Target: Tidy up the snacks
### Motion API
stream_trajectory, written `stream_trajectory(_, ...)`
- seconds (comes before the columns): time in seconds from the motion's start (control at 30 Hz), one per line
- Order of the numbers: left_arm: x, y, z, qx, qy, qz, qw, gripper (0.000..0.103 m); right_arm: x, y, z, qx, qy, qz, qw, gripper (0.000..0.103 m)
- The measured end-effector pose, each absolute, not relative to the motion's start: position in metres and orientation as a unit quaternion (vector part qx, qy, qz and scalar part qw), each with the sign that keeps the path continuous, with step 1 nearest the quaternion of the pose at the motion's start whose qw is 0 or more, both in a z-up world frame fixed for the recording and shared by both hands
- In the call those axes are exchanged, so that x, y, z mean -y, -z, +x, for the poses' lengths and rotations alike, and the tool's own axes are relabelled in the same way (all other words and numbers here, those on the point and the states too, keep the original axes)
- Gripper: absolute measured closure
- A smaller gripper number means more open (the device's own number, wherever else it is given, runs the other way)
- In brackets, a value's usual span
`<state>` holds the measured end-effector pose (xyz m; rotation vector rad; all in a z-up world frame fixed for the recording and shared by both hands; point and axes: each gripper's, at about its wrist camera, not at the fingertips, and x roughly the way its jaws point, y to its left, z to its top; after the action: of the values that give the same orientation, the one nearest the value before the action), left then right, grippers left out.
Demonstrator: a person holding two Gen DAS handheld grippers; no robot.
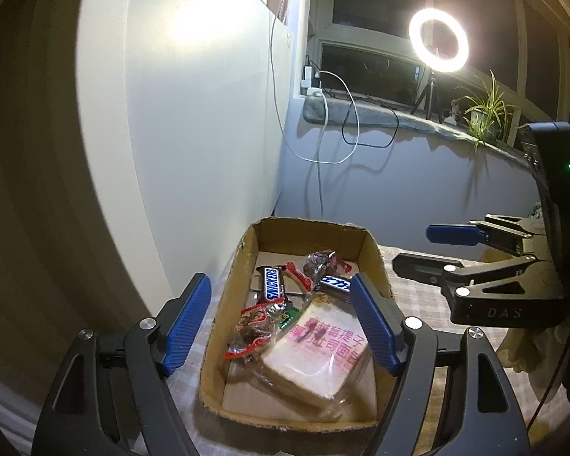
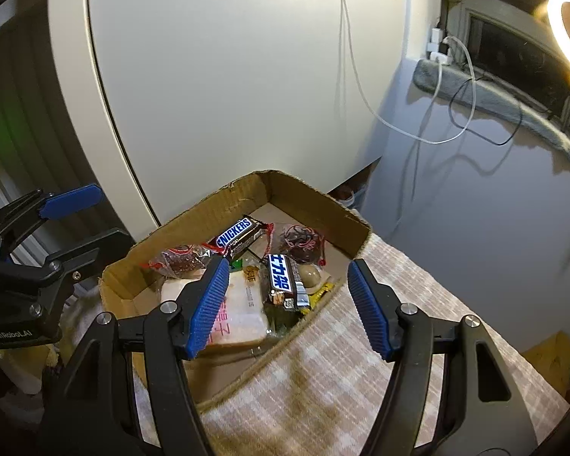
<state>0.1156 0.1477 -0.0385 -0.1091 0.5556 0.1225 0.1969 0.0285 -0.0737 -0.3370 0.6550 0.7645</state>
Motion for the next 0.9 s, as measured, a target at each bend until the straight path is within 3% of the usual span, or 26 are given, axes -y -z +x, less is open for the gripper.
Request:
stream_trajectory(0.1, -0.145, 0.036, 0.108, -0.273, -0.064, -0.053, 0.958, 0.027, -0.02, 0.069, 0.184, -0.292, -0.352, -0.158, 0.875, 0.009)
stream_trajectory(0.2, -0.14, 0.034, 0.097, -0.271, -0.062, -0.055, 0.959, 0.027, -0.008, 0.063, 0.167, -0.274, -0.349, -0.145, 0.884, 0.007)
stream_trajectory(0.27, -0.138, 0.033, 0.09, -0.27, -0.064, -0.054, 0.959, 0.022, 0.001, 0.06, 0.159, -0.27, -0.346, -0.131, 0.889, 0.007)
stream_trajectory(0.9, -0.127, 0.033, 0.048, -0.272, -0.097, -0.058, 0.956, 0.019, 0.049, 0.068, 0.113, -0.273, -0.286, -0.107, 0.912, 0.003)
